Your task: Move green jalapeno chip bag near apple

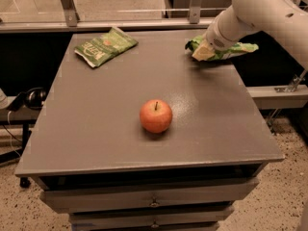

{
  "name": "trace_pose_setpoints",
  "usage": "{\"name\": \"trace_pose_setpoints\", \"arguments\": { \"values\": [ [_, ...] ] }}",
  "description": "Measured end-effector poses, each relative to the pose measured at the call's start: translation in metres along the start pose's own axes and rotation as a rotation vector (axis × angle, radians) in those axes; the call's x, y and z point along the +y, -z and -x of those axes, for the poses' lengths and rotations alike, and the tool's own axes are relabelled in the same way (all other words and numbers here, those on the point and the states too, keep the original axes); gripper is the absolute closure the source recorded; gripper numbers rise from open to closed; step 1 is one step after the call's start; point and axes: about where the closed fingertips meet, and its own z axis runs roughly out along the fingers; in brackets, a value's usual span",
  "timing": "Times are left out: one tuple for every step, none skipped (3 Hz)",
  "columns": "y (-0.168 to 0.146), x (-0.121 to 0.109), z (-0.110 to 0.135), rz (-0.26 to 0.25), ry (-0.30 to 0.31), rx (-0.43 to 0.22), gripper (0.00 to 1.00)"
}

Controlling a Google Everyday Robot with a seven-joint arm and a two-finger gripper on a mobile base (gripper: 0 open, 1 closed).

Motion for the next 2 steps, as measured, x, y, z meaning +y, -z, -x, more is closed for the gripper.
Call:
{"name": "trace_pose_setpoints", "arguments": {
  "values": [
    [0.018, 0.01, 0.015, 0.018, 0.025, -0.054, 0.88],
    [0.042, 0.022, 0.029, 0.045, 0.051, -0.125, 1.0]
  ]
}}
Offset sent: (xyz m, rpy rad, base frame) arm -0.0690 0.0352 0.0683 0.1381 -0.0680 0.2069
